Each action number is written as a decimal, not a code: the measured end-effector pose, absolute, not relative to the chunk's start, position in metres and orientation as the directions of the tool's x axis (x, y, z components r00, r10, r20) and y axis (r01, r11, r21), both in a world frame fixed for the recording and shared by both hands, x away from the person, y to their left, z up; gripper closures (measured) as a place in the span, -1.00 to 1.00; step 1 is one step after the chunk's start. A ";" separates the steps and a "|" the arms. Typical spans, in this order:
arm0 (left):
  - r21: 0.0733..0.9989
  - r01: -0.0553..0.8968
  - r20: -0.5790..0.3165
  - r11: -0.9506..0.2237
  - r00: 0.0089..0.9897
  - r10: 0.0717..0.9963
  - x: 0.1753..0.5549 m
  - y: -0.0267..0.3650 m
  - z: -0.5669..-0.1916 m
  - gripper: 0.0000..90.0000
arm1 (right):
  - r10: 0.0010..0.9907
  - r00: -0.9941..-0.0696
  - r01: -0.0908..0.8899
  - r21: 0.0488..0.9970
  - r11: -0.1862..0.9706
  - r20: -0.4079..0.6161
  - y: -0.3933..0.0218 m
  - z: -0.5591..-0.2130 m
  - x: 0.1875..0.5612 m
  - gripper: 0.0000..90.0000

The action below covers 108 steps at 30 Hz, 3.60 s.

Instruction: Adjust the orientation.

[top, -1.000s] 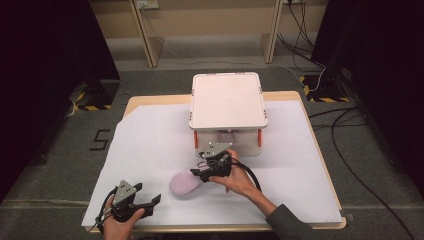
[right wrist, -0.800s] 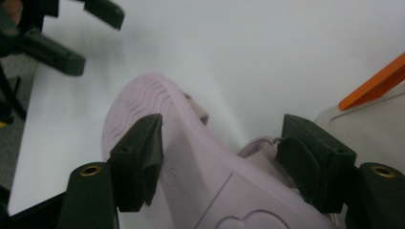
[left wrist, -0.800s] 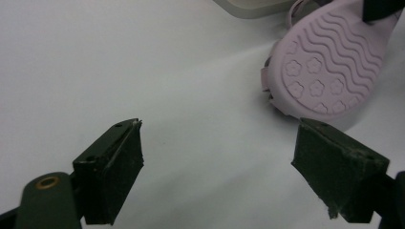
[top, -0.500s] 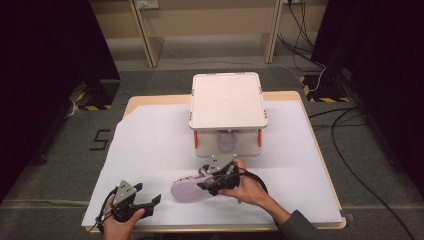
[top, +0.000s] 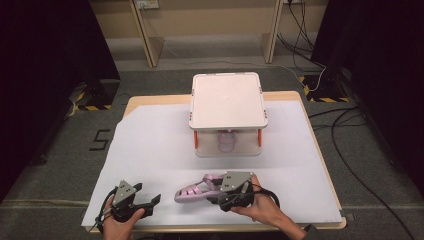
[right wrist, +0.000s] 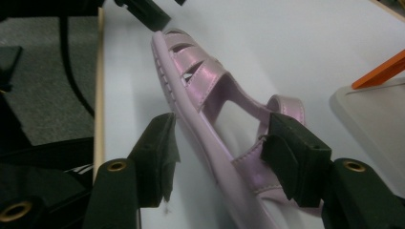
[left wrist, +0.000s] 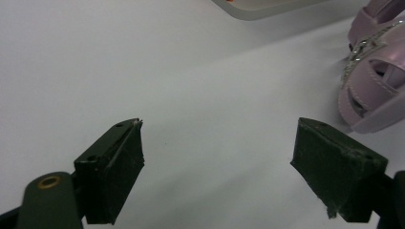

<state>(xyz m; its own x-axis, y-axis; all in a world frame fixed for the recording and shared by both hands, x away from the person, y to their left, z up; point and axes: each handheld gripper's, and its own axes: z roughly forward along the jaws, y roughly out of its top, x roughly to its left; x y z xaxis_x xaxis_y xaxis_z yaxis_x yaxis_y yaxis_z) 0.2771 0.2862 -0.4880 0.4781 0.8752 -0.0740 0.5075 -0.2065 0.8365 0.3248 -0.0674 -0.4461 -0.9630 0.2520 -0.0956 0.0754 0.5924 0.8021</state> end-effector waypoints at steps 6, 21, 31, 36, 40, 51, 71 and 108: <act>0.836 0.509 -0.074 -0.207 0.477 0.876 0.277 0.286 -0.488 -0.62 | 0.228 -0.972 0.097 0.794 0.600 -0.053 -0.077 -0.454 0.308 0.06; 0.836 0.508 -0.074 -0.207 0.479 0.875 0.277 0.285 -0.488 -0.62 | 0.207 -0.978 0.156 0.779 0.608 0.034 -0.078 -0.467 0.284 0.06; 0.836 0.508 -0.075 -0.206 0.479 0.875 0.277 0.286 -0.488 -0.62 | 0.185 -0.979 0.181 0.761 0.623 0.082 -0.077 -0.472 0.276 0.01; 0.836 0.507 -0.074 -0.207 0.479 0.875 0.277 0.286 -0.488 -0.62 | 0.162 -0.983 0.171 0.771 0.613 0.089 -0.076 -0.469 0.269 -0.02; 0.837 0.507 -0.075 -0.206 0.479 0.875 0.277 0.286 -0.487 -0.62 | 0.157 -0.983 0.168 0.795 0.583 0.092 -0.076 -0.465 0.268 -0.04; 0.837 0.506 -0.073 -0.207 0.479 0.875 0.277 0.286 -0.487 -0.62 | 0.288 -0.955 0.196 0.865 0.461 0.063 -0.091 -0.446 0.283 -0.12; 0.835 0.511 -0.078 -0.204 0.477 0.876 0.280 0.285 -0.487 -0.62 | 0.396 -0.917 0.183 0.844 0.505 -0.038 -0.105 -0.457 0.326 -0.13; 0.832 0.518 -0.090 -0.197 0.476 0.875 0.280 0.285 -0.488 -0.62 | 0.099 -0.981 -0.064 0.756 0.651 -0.168 -0.067 -0.464 0.337 -0.13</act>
